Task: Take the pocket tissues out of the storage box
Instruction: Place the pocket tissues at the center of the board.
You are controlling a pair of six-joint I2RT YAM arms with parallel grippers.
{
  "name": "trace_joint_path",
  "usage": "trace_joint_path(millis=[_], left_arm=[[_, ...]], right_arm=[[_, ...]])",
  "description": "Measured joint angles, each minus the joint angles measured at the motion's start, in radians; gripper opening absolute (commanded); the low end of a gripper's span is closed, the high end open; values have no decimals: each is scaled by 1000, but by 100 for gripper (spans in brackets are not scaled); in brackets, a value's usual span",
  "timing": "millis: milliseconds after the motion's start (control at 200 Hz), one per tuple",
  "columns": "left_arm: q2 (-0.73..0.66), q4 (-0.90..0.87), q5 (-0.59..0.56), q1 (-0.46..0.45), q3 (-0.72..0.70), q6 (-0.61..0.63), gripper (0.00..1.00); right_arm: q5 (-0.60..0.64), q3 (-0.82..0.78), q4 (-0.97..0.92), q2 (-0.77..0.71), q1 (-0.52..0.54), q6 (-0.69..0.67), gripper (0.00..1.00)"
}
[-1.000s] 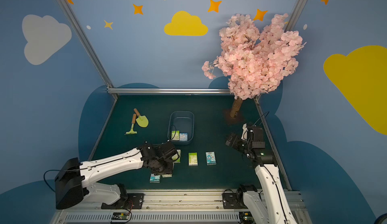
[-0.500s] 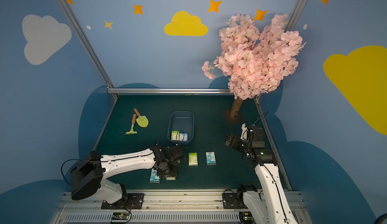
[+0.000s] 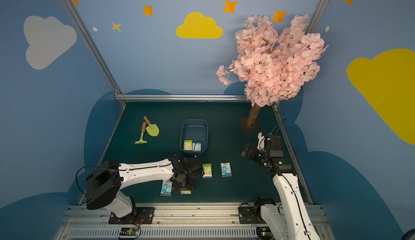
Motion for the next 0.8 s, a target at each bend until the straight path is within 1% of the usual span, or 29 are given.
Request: trace_joint_path(millis=[245,380,606,801], left_arm=[[-6,-28,0,0,0,0,66],[-38,-54,-7,0,3,-4,70],[-166,-131,-66,0,30,-32,72],[-275,-224,-163,29,130,-39,75]], right_arm=[[0,0,0,0,0,-7,98],[0,0,0,0,0,-7,98],[-5,5,0,4,0,-18,98],[-27,45,-1,56,0,-37,98]])
